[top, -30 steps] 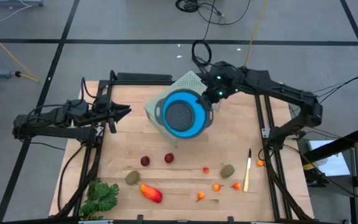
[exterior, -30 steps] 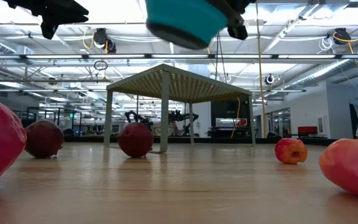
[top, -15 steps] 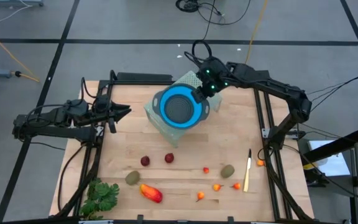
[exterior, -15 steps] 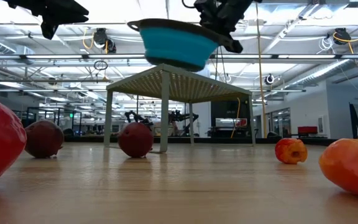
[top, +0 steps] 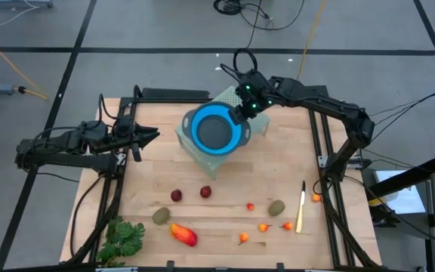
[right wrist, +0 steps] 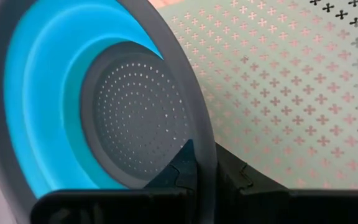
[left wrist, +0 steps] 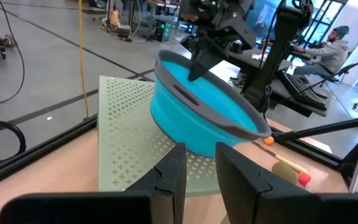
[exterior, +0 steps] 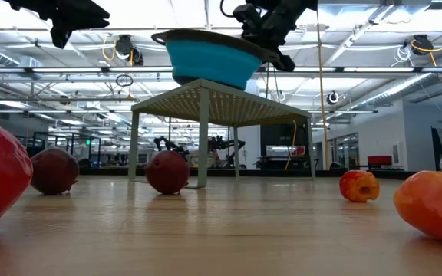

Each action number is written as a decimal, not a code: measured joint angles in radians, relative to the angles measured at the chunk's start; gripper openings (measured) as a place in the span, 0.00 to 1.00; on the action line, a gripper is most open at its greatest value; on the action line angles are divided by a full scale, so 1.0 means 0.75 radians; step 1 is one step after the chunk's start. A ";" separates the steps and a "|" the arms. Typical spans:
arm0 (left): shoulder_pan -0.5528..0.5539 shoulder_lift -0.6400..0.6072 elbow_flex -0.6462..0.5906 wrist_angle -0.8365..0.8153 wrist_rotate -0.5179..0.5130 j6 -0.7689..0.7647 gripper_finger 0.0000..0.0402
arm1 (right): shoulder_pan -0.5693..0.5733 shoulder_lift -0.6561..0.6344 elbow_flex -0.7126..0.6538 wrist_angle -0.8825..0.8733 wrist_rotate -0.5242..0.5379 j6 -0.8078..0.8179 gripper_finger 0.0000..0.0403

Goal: Pick & Place Fruit
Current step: Put the collapsible colander on the shelf

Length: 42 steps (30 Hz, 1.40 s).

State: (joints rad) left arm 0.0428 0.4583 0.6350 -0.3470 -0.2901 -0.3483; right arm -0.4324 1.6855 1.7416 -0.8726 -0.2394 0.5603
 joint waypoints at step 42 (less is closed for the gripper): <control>0.000 0.000 0.000 0.010 0.000 -0.032 0.22 | 0.038 0.077 -0.001 0.082 -0.034 0.002 0.04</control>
State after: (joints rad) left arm 0.0428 0.4583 0.6350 -0.3393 -0.2901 -0.3720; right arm -0.4038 1.7435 1.7409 -0.8112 -0.2649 0.5617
